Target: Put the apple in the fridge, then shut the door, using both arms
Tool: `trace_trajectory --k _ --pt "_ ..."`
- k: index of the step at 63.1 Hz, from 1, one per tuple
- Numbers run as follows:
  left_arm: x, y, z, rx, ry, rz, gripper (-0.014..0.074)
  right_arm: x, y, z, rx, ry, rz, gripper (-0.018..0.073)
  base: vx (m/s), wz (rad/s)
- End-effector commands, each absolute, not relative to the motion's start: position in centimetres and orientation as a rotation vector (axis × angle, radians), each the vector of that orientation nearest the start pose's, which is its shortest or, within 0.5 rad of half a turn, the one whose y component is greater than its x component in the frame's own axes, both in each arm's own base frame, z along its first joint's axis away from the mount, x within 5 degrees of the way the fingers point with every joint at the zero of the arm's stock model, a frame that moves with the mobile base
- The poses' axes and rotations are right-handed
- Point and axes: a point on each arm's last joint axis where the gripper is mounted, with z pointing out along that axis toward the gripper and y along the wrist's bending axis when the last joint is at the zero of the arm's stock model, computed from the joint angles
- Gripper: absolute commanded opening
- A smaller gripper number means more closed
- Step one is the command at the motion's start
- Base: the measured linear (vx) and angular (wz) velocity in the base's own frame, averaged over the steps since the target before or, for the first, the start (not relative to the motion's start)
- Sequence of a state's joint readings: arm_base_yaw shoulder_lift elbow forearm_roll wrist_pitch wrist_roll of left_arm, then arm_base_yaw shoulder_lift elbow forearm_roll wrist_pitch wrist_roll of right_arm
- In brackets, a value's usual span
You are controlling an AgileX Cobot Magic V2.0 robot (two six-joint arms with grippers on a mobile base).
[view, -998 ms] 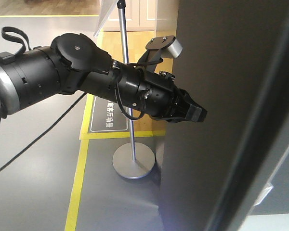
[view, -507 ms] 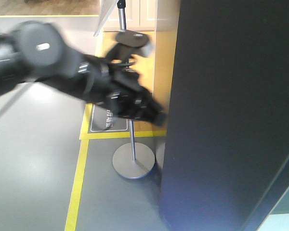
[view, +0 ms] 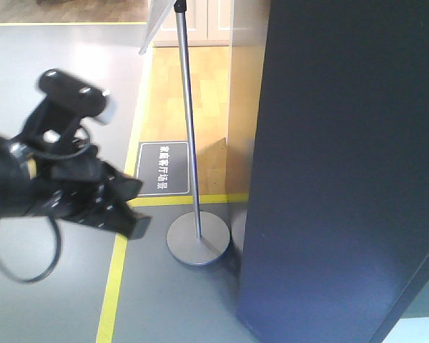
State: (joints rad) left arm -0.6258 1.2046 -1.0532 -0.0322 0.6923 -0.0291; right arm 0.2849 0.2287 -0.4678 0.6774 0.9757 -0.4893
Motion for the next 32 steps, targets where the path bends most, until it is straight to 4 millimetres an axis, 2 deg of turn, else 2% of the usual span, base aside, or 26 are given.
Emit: trace_trajectory --k 1,10,16,20,26,32 --pt "20.3 -13.7 35.9 0.572 2.159 -0.383 -0.0006 1.9 5.6 29.8 -0.637 1.917 0.737 0.0576 0.0 0.0" --pt "20.9 -11.5 35.1 0.481 2.191 -0.325 -0.0006 1.9 5.6 29.8 -0.636 1.915 0.737 0.0576 0.0 0.0" --pt "21.2 -10.9 34.8 0.481 2.191 -0.292 -0.0006 2.0 5.5 29.8 -0.669 1.905 0.691 0.0576 0.0 0.0" --pt "21.3 -10.8 34.8 0.486 2.189 -0.282 -0.0006 2.3 5.2 29.8 -0.63 1.912 0.667 0.057 0.0 0.0" --pt "21.2 -10.7 34.7 0.499 2.199 -0.269 -0.0006 3.2 4.8 29.5 -0.528 1.975 0.618 0.0527 0.0 0.0" --pt "21.2 -10.7 34.5 0.502 2.216 -0.265 -0.0006 4.5 4.2 28.9 -0.479 2.076 0.5 0.0433 0.0 0.0"
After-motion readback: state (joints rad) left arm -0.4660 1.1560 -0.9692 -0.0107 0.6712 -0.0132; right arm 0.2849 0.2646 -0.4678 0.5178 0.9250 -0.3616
